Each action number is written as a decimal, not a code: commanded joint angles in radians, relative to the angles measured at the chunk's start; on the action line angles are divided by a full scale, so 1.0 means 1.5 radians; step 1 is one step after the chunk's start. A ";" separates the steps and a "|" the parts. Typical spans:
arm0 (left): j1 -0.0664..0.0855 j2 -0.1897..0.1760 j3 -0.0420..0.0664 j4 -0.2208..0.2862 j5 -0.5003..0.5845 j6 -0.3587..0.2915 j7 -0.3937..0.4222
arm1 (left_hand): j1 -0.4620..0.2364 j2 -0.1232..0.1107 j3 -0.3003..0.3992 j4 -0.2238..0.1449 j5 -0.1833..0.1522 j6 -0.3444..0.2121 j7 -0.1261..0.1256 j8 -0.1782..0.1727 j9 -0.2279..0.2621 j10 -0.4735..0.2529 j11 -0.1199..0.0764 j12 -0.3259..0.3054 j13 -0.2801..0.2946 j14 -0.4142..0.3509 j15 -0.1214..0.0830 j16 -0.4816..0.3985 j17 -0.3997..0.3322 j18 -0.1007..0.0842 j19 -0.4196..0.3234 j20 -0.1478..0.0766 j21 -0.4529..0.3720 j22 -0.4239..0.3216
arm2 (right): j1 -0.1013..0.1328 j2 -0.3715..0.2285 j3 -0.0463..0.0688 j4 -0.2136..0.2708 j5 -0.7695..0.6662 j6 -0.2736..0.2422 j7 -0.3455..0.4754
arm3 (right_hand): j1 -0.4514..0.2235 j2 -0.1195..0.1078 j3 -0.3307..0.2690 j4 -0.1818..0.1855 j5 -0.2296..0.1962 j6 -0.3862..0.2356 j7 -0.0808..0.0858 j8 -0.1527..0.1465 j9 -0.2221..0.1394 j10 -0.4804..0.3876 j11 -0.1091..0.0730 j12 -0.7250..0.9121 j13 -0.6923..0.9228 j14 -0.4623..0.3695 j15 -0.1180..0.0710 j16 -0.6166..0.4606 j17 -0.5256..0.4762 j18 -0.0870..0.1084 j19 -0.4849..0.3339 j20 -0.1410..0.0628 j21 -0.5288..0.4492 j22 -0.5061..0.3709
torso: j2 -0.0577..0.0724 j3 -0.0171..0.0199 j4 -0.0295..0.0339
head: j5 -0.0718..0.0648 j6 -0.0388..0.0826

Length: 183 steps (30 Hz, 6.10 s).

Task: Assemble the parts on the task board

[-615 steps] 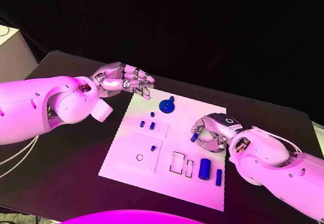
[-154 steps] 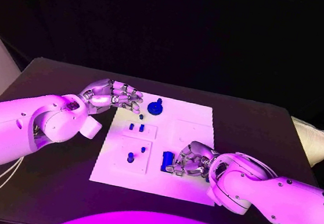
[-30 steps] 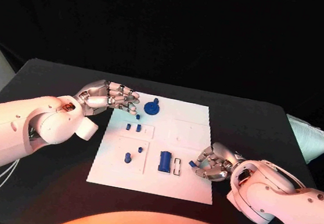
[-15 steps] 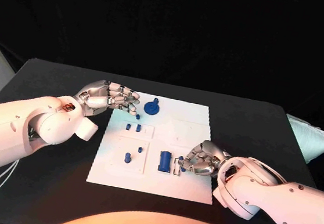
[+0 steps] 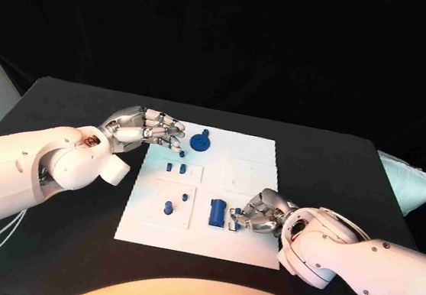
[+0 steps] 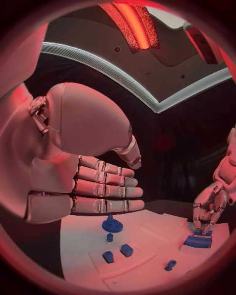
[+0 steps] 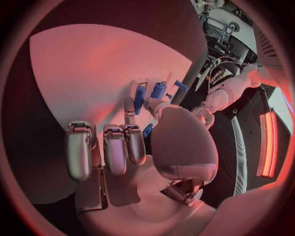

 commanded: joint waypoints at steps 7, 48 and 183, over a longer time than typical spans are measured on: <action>0.000 0.001 0.000 0.002 0.003 0.015 0.000 | 0.000 0.004 0.001 0.002 0.002 -0.001 0.002 -0.004 -0.001 -0.001 0.005 -0.004 0.000 0.004 0.002 -0.002 0.001 0.002 0.002 0.002 -0.003 -0.001 | -0.003 0.006 -0.001 -0.002 -0.017 0.018 -0.007 | -0.005 -0.004 -0.004 -0.001 -0.004 -0.003 0.000 -0.002 0.000 0.053 -0.001 0.000 0.155 0.068 -0.001 0.004 0.176 -0.006 0.057 -0.002 -0.002 0.157 | 0.000 -0.0004 0.0008 | 0.001 0.000; 0.000 -0.001 0.000 0.002 0.003 0.018 -0.003 | -0.003 0.004 0.001 0.004 0.001 -0.002 0.003 -0.005 -0.001 -0.002 0.005 -0.005 0.000 0.004 0.002 -0.004 0.002 0.001 0.002 0.003 -0.004 -0.002 | -0.005 -0.005 -0.001 0.021 -0.033 -0.015 0.004 | -0.095 0.004 -0.080 0.007 0.016 -0.004 -0.002 0.000 0.005 0.053 -0.003 0.001 0.157 0.068 -0.002 0.004 0.176 -0.006 0.057 -0.002 -0.001 0.157 | 0.000 0.0000 0.0002 | 0.006 0.000; 0.055 0.073 -0.064 -0.054 0.125 -0.265 0.109 | -0.929 0.101 -0.321 -0.075 -0.186 -0.598 -0.134 -0.183 -0.215 -0.693 -0.095 -0.157 -0.048 -0.670 -0.064 -0.273 -0.274 -0.118 -0.628 -0.130 -0.252 -0.192 | 0.074 0.053 0.059 -0.215 0.594 -0.141 0.625 | -0.759 0.129 -0.275 -0.188 -0.203 -0.697 -0.049 -0.263 -0.266 -0.977 0.000 -1.011 -0.872 -0.979 0.044 -1.043 -0.872 -0.020 -0.977 -0.024 -0.972 -0.872 | -0.031 0.0175 -0.0077 | 0.009 0.087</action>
